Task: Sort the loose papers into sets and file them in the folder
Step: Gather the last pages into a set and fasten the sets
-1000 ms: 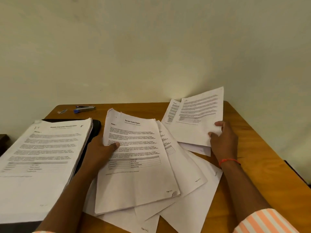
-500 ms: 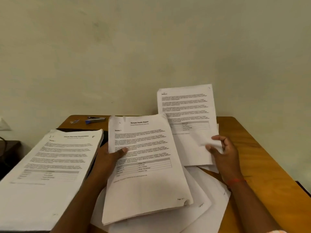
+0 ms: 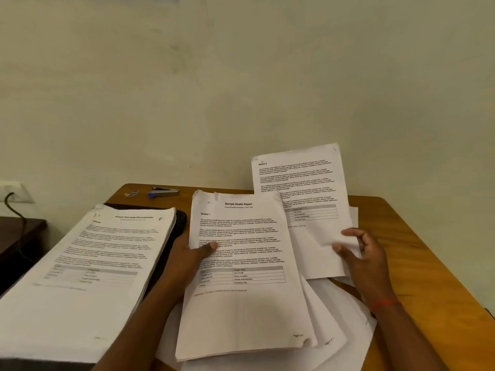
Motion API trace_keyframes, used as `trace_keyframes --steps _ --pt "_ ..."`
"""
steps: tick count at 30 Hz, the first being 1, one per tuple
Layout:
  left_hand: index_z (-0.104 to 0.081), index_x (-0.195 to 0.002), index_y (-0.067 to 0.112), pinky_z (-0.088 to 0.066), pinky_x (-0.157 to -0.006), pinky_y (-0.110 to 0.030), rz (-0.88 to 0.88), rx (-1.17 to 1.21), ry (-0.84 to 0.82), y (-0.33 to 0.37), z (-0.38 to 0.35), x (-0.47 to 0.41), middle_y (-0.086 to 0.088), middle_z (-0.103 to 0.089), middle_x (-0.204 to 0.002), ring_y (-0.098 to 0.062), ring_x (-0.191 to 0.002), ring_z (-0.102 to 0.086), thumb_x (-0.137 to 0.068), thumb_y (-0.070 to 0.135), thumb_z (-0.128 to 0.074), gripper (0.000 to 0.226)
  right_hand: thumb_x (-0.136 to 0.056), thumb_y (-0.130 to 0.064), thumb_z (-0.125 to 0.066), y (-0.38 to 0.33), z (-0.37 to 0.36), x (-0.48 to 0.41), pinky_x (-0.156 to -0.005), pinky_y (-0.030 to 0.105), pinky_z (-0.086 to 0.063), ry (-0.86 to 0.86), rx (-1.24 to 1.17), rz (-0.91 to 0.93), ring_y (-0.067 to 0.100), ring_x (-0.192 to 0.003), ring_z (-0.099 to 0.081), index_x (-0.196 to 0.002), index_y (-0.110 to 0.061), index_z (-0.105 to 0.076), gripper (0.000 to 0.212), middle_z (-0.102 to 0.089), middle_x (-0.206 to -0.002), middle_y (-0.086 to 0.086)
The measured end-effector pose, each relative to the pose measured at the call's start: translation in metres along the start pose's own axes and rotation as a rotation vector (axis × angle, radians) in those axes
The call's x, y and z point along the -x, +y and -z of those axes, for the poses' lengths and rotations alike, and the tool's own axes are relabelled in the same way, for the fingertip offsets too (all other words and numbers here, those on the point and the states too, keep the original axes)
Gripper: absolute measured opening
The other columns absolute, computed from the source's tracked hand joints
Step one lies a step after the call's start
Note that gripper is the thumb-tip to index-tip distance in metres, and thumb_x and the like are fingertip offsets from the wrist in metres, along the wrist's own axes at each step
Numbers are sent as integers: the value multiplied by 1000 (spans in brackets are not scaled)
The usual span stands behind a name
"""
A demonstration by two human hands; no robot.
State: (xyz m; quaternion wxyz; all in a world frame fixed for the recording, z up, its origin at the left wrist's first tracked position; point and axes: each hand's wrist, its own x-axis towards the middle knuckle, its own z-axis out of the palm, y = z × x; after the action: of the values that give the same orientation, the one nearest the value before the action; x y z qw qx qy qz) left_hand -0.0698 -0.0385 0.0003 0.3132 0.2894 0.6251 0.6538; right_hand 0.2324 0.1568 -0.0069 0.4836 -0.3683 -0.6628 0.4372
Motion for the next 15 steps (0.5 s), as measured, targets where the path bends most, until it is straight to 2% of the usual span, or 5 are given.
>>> trace_keyframes --steps 3,7,9,11,15 --pt "-65 -119 17 -62 -69 -30 -6 5 5 -1 0 0 -2 -78 -105 -23 -94 -76 -88 8 -73 33 -87 -2 -73 -1 -1 -1 -99 42 -52 27 9 13 23 -127 -53 -109 -21 -61 31 -61 -132 3" --pt "-66 -114 24 -60 -62 -24 -45 54 45 5 2 2 0 -77 -104 -18 -89 -76 -90 5 -71 31 -89 -4 -71 -15 0 2 -89 25 -55 293 -49 69 20 -122 -57 -103 -35 -58 36 -62 -128 4" --pt "-65 -120 23 -63 -67 -29 -60 142 40 10 3 4 -4 -77 -107 -22 -93 -76 -90 4 -69 36 -90 -6 -71 -19 2 3 -92 28 -56 354 -111 68 17 -121 -57 -103 -36 -57 35 -61 -127 1" --pt "-60 -133 18 -63 -77 -36 -73 228 1 14 7 6 -6 -74 -118 -26 -102 -74 -92 6 -65 44 -89 -7 -73 -18 -1 4 -96 37 -54 254 -108 35 16 -120 -58 -104 -33 -60 33 -63 -124 -3" --pt "-53 -144 16 -47 -106 -53 -101 340 -111 12 18 -3 -10 -64 -137 -33 -125 -61 -90 16 -72 57 -85 -10 -77 -13 -23 15 -85 37 -60 -262 78 -76 13 -108 -64 -102 -28 -65 27 -66 -117 -9"
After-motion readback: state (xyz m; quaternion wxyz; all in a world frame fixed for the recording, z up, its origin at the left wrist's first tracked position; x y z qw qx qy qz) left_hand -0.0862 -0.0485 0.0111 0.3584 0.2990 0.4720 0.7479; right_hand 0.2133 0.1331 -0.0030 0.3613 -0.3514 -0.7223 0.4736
